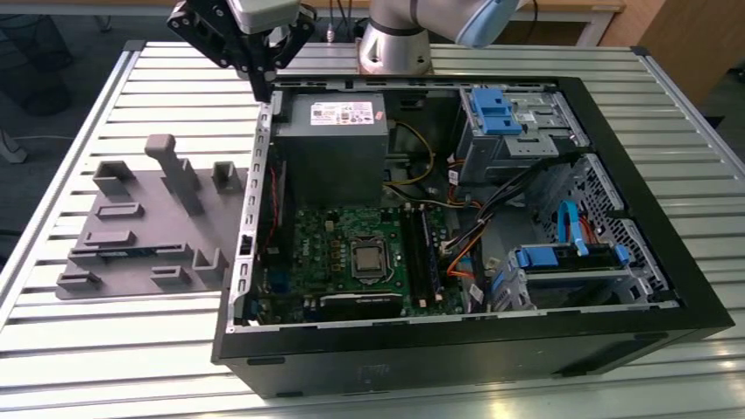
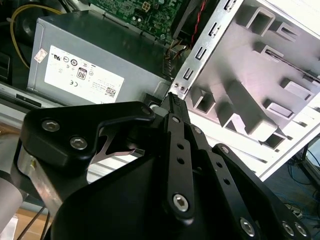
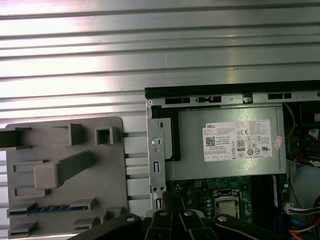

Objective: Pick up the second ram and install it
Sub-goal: 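Reach for the second ram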

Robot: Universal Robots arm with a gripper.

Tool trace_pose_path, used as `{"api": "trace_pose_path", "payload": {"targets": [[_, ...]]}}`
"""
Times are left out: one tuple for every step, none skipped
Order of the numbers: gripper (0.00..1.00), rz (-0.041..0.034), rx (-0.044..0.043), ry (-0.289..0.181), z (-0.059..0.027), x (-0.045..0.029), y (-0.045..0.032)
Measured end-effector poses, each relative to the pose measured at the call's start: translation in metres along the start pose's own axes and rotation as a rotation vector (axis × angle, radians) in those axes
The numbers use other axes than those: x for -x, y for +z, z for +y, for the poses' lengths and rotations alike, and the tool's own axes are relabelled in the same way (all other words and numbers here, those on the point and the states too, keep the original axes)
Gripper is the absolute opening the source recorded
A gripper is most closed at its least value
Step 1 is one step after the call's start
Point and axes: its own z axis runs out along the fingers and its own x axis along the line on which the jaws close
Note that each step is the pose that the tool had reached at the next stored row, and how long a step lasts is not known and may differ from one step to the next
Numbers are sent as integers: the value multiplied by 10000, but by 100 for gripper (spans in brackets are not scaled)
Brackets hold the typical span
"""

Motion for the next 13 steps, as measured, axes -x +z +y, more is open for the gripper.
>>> {"api": "trace_pose_path", "payload": {"targets": [[11, 0, 1, 0, 0, -6, 0], [11, 0, 1, 0, -1, -13, 0], [11, 0, 1, -1, -1, -19, 0], [11, 0, 0, 0, -2, -25, 0], [11, 0, 1, 0, -2, -31, 0], [11, 0, 0, -1, -3, -37, 0], [11, 0, 0, 0, -3, -43, 0], [11, 0, 1, -1, -4, -50, 0], [11, 0, 1, -1, -4, -56, 0], [11, 0, 0, -1, -5, -62, 0], [11, 0, 0, 0, -5, -69, -1], [11, 0, 0, 0, -6, -75, 0], [11, 0, 0, -1, -6, -81, -1]]}}
